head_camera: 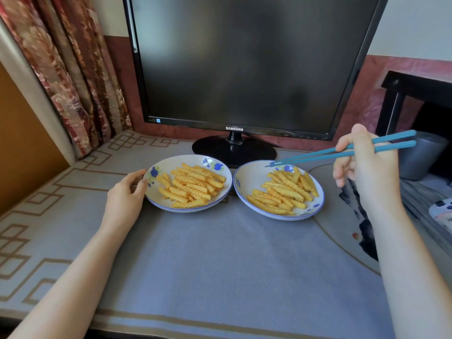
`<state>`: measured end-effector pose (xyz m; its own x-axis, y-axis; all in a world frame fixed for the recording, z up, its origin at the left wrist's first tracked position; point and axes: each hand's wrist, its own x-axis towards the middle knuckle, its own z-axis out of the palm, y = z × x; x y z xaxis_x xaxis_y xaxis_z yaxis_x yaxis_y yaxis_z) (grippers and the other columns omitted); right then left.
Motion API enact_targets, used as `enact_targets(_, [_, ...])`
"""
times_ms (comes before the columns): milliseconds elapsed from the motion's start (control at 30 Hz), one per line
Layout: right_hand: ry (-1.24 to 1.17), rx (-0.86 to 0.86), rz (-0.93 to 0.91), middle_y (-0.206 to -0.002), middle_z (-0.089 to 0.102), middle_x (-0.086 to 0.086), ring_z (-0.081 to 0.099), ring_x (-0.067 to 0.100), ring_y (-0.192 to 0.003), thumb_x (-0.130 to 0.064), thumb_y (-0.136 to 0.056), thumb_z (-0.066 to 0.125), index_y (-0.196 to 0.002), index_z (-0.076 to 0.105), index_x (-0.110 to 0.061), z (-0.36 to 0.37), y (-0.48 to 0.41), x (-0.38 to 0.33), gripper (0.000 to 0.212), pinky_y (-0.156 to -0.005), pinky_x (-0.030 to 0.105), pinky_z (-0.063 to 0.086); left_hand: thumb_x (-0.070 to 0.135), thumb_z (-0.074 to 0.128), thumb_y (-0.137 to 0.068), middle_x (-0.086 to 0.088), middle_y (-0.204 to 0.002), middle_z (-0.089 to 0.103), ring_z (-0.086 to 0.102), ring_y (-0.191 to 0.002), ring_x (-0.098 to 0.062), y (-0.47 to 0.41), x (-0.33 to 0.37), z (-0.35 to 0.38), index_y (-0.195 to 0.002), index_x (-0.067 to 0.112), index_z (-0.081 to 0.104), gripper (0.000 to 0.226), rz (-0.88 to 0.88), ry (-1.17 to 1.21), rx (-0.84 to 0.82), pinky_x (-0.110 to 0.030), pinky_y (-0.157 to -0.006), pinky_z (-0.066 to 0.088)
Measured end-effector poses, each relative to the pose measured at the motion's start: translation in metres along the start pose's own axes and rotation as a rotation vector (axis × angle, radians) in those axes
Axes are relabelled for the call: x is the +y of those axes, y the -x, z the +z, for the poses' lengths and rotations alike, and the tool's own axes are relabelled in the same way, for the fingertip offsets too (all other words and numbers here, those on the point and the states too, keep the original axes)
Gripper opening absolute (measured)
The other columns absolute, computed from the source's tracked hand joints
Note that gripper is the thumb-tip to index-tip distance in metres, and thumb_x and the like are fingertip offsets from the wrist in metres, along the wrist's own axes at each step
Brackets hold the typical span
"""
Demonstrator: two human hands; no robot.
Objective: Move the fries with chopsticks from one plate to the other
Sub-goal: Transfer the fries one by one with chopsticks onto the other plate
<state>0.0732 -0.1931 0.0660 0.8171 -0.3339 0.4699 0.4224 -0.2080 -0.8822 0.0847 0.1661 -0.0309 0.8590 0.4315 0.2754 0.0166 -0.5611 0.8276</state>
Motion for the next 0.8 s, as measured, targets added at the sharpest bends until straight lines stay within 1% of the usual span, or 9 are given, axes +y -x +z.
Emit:
enact_targets(133, [0.069, -0.001, 0.006, -0.039, 0.05, 0.009, 0.04, 0.018, -0.028, -0.031, -0.102, 0.038, -0.071, 0.053, -0.012, -0.006, -0.005, 0.005, 0.04, -0.034, 0.017, 0.031, 0.02, 0.046, -0.096, -0.004, -0.116, 0.065, 0.05, -0.097, -0.009, 0.0, -0.001, 0.0, -0.122, 0.016, 0.061, 0.03, 0.001, -0.002, 0.0, -0.024, -0.083, 0.034])
enact_targets(333, [0.185, 0.024, -0.039, -0.04, 0.051, 0.008, 0.041, 0.018, -0.031, -0.034, -0.102, 0.039, -0.072, 0.055, -0.014, -0.009, -0.004, 0.008, 0.04, -0.037, 0.02, 0.036, 0.02, 0.046, -0.096, -0.005, -0.117, 0.065, 0.05, -0.099, -0.01, 0.0, -0.001, 0.0, -0.122, 0.016, 0.061, 0.031, 0.002, 0.005, -0.004, -0.024, -0.085, 0.035])
enact_targets(533, [0.235, 0.019, -0.034, -0.039, 0.049, 0.009, 0.039, 0.018, -0.03, -0.037, -0.102, 0.037, -0.071, 0.056, -0.015, -0.009, -0.006, 0.012, 0.042, -0.037, 0.02, 0.034, 0.017, 0.045, -0.096, -0.005, -0.116, 0.065, 0.05, -0.096, -0.009, 0.002, 0.002, 0.0, -0.121, 0.016, 0.061, 0.03, 0.01, 0.005, 0.003, -0.022, -0.082, 0.033])
enact_targets(700, [0.247, 0.009, -0.011, -0.037, 0.049, 0.008, 0.038, 0.016, -0.029, -0.035, -0.101, 0.038, -0.072, 0.055, -0.014, -0.003, -0.005, 0.015, 0.04, -0.036, 0.02, 0.034, 0.018, 0.045, -0.096, -0.005, -0.117, 0.064, 0.05, -0.097, -0.009, 0.001, 0.002, 0.0, -0.122, 0.016, 0.061, 0.03, -0.002, 0.006, 0.001, -0.023, -0.083, 0.034])
enact_targets(800, [0.239, 0.013, -0.009, -0.036, 0.048, 0.005, 0.038, 0.014, -0.028, -0.033, -0.103, 0.038, -0.072, 0.054, -0.011, 0.005, -0.001, 0.016, 0.041, -0.036, 0.018, 0.034, 0.017, 0.045, -0.096, -0.005, -0.117, 0.064, 0.049, -0.097, -0.008, 0.001, 0.002, 0.0, -0.122, 0.015, 0.06, 0.031, 0.003, 0.001, 0.004, -0.022, -0.083, 0.033])
